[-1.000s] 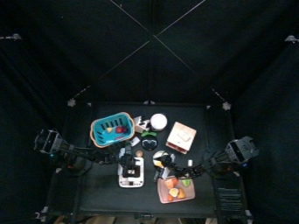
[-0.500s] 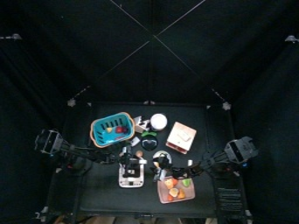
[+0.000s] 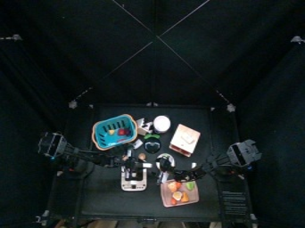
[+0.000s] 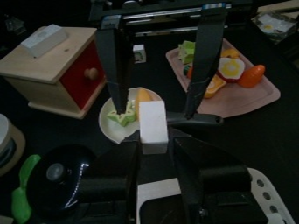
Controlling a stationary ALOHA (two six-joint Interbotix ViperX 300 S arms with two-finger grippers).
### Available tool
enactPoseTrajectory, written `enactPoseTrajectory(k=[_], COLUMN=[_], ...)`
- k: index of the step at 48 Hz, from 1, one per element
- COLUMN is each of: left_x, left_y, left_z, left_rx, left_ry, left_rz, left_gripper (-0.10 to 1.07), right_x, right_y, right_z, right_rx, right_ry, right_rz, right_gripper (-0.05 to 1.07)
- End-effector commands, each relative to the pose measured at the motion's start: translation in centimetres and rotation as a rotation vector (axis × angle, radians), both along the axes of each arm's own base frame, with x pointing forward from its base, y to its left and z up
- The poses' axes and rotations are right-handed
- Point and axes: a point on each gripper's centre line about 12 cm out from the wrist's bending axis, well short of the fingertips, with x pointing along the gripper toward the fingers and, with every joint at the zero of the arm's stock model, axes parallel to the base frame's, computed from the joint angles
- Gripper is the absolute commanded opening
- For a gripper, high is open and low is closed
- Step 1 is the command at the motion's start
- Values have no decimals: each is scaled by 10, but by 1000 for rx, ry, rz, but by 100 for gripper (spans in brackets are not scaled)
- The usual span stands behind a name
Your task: Hand over sushi piece
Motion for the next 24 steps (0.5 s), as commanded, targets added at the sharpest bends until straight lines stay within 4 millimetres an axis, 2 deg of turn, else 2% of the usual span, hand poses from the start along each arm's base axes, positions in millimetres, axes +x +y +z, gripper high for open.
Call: enactPoseTrajectory(k=[1,8,24], left_x=[7,8,8], left_y=[-4,-7,-6], left_z=[9,8,8], left_rx=[15,28,29], left_ry=[-36,-35,-35], left_rz=[-22,-38,-37], left_gripper=[59,59,60], right_x=[7,11,14], right_y=[0,3,-1], right_z=[15,13,9], right_rx=[-5,-13,8], right_ry=[-43,-36,-13], right_rz=[4,33,33], right_gripper=[97,93,64])
